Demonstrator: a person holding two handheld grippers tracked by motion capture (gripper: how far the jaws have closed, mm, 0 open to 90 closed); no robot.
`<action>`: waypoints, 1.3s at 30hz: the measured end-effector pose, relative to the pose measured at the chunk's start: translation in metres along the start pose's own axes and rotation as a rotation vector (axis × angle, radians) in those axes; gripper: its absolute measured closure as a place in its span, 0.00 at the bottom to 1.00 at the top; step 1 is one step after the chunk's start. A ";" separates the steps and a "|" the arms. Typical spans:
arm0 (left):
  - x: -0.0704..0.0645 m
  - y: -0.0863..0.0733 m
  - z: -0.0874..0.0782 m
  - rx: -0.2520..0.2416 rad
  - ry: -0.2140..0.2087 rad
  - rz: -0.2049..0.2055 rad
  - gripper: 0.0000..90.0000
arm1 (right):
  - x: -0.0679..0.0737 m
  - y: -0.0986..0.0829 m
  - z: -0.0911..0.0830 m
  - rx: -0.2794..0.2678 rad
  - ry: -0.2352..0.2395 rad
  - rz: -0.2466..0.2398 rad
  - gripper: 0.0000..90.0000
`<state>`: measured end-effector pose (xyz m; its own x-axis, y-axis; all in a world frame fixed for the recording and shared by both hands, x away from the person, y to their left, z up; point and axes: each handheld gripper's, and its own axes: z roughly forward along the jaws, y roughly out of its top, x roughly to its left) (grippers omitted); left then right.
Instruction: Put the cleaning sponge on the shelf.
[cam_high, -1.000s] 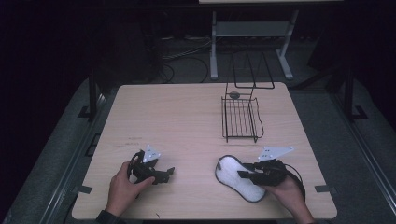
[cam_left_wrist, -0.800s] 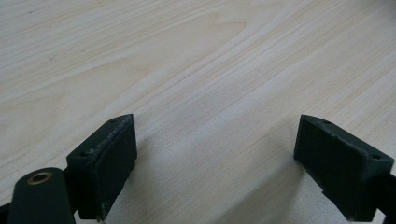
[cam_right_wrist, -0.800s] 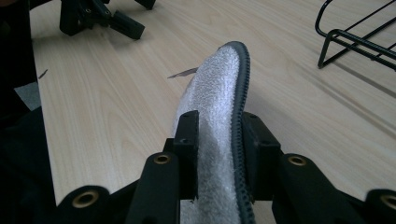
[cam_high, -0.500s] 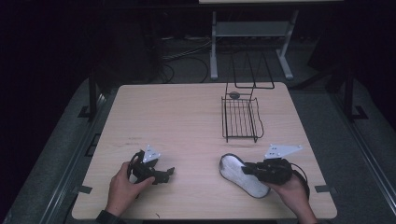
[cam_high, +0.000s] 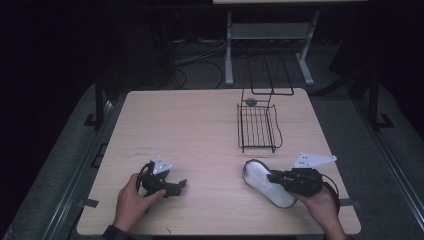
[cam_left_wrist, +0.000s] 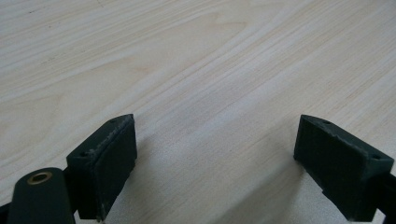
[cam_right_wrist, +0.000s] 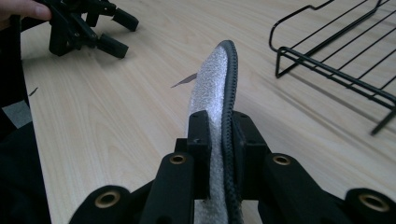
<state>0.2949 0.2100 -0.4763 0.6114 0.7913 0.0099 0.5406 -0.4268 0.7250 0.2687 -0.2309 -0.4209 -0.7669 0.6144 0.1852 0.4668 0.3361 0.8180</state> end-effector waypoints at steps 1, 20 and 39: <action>0.000 0.000 0.000 0.000 0.000 0.000 0.14 | -0.001 0.000 -0.002 -0.001 -0.005 0.000 0.88; 0.000 0.000 0.000 0.002 0.000 0.002 0.14 | -0.023 -0.002 -0.031 -0.043 -0.101 0.018 0.88; 0.000 0.000 0.000 0.000 0.000 -0.001 0.14 | -0.052 0.007 -0.049 -0.087 -0.189 0.040 0.88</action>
<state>0.2949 0.2100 -0.4763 0.6110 0.7915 0.0096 0.5408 -0.4262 0.7252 0.2902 -0.2955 -0.3980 -0.6485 0.7518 0.1193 0.4487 0.2509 0.8578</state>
